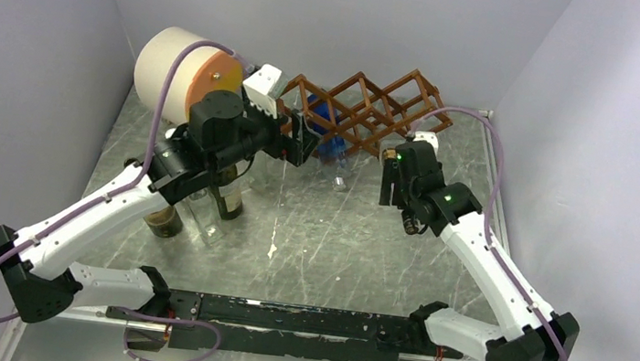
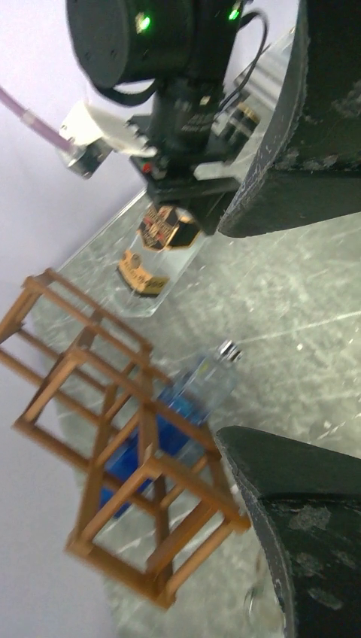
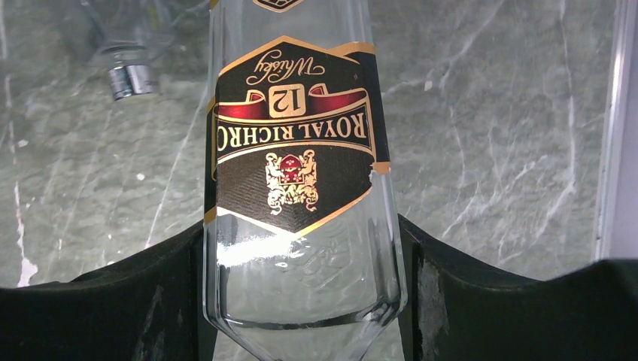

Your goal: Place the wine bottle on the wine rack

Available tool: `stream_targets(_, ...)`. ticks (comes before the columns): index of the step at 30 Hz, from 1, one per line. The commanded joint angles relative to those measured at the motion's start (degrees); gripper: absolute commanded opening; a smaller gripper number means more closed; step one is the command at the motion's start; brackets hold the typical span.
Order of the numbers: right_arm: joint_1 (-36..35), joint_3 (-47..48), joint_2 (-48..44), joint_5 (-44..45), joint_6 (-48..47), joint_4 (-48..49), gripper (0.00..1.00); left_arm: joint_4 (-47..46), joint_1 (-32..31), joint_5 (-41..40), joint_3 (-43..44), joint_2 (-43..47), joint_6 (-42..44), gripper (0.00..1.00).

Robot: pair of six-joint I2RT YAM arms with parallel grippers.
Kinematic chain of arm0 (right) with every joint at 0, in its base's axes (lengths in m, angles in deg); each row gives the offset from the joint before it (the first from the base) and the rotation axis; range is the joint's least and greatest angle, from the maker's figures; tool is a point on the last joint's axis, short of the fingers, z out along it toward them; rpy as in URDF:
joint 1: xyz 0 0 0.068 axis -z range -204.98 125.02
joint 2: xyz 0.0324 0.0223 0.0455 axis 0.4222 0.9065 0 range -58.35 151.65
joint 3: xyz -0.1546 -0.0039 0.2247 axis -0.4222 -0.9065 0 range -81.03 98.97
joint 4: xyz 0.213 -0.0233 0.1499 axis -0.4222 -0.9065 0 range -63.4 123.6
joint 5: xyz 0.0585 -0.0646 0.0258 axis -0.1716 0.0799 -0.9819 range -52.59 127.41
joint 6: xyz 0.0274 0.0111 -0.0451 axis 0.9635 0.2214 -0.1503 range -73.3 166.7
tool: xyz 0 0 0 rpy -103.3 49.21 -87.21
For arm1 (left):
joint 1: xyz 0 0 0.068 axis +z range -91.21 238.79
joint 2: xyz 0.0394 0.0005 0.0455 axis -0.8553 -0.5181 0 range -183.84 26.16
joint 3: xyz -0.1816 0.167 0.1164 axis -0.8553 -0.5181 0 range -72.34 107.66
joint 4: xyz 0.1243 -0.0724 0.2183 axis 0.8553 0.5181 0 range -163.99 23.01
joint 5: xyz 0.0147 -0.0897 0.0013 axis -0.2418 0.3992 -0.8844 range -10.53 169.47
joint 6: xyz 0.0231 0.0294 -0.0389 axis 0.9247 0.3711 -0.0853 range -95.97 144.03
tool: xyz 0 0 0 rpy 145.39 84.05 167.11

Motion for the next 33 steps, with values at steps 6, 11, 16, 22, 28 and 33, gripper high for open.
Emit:
stream_targets(6,9.43,-8.92,0.63,-7.52,2.76,18.38,0.0,3.98,1.21,10.1,-1.06,-4.19,-12.96,0.99)
stream_targets(11,10.85,-12.63,3.13,-9.49,3.48,25.57,0.0,11.34,2.04,11.13,3.66,-7.24,-17.07,0.99)
stream_targets(16,11.96,-17.11,3.78,-9.92,2.82,34.55,0.0,8.89,2.2,22.28,3.23,-8.88,-10.72,0.99)
stream_targets(22,12.67,-17.39,3.45,-10.32,2.53,37.41,0.0,6.23,2.19,22.1,0.08,-6.65,-8.63,0.99)
stream_targets(28,12.71,-17.61,3.55,-13.64,1.86,38.71,0.0,6.25,2.13,21.41,0.41,-6.74,-7.59,0.99)
stream_targets(33,12.82,-19.57,4.5,-13.03,1.65,42.79,0.0,5.61,2.19,23.01,1.04,-7.13,-6.95,0.99)
